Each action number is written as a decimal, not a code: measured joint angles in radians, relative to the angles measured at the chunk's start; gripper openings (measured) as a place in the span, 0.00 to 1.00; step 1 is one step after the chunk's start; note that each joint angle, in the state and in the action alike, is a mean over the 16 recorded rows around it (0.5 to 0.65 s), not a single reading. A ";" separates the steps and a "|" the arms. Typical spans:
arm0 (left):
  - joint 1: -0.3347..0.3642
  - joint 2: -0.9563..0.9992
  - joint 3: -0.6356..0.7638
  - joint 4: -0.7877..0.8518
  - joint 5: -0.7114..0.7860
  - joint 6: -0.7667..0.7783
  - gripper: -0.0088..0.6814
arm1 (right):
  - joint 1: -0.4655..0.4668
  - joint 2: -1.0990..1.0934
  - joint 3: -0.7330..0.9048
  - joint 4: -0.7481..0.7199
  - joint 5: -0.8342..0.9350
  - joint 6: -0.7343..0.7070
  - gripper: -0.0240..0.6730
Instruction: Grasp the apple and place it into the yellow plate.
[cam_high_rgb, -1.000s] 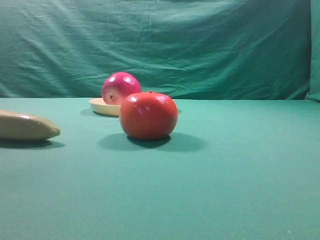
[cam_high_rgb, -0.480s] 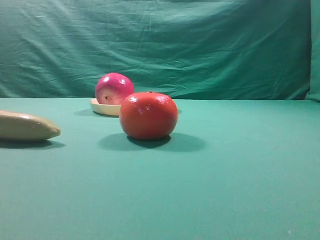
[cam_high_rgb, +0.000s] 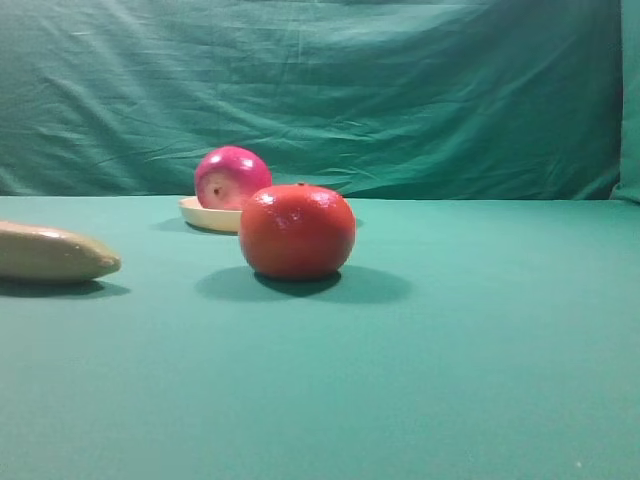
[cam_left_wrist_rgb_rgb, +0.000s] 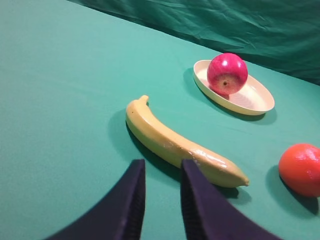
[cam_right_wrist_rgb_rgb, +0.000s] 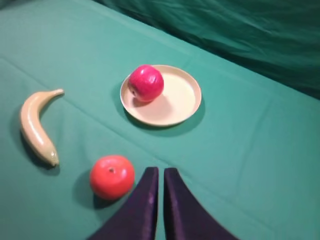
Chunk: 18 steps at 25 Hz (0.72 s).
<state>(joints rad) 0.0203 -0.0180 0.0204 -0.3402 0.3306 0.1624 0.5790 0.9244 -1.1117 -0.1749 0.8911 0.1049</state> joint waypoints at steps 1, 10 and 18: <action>0.000 0.000 0.000 0.000 0.000 0.000 0.24 | -0.003 -0.011 0.003 -0.015 0.009 0.008 0.03; 0.000 0.000 0.000 0.000 0.000 0.000 0.24 | -0.088 -0.161 0.105 -0.116 -0.033 0.073 0.03; 0.000 0.000 0.000 0.000 0.000 0.000 0.24 | -0.253 -0.387 0.323 -0.105 -0.173 0.081 0.03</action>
<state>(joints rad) 0.0203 -0.0180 0.0204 -0.3402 0.3306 0.1624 0.3263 0.5372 -0.7889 -0.2802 0.7182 0.1860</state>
